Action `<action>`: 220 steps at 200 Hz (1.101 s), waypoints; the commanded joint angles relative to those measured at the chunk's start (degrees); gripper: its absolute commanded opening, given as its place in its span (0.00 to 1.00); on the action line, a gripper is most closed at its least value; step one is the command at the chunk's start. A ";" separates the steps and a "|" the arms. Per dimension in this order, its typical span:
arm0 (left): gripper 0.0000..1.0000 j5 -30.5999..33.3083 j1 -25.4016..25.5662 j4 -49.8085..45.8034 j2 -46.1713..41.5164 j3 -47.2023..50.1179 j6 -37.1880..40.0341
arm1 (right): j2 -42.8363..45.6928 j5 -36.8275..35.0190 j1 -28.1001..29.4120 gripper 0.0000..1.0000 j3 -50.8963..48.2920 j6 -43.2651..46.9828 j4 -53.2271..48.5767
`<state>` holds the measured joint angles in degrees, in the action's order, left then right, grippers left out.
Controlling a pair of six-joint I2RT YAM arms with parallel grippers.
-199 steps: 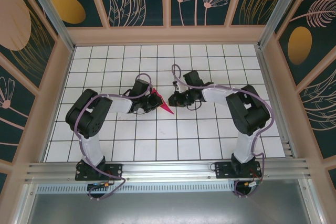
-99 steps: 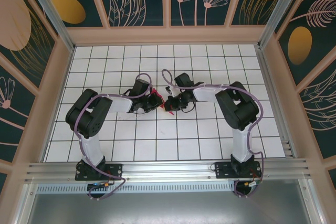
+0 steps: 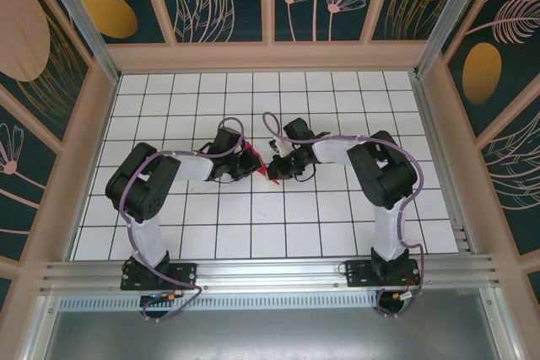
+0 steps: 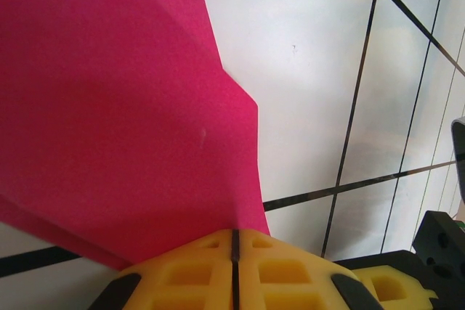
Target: Fold a paper plane with a square sheet of paper (pick it up from the middle)
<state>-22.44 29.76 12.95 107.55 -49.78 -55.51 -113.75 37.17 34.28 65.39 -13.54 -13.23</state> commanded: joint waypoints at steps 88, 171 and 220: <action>0.11 9.10 -0.67 -9.00 3.63 0.17 2.31 | 6.83 -1.66 -2.64 0.01 -13.67 1.06 -2.34; 0.11 7.72 -0.60 -8.16 3.02 -0.58 2.63 | 6.96 4.57 -1.86 0.02 -4.96 -1.85 5.32; 0.11 7.22 -0.67 -8.38 2.95 -1.46 2.73 | 1.52 4.00 -0.90 0.02 -0.33 -0.99 3.64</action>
<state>-21.74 29.93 10.22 107.70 -51.42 -54.30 -109.40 40.56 32.40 62.85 -14.50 -8.34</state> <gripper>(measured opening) 0.110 0.055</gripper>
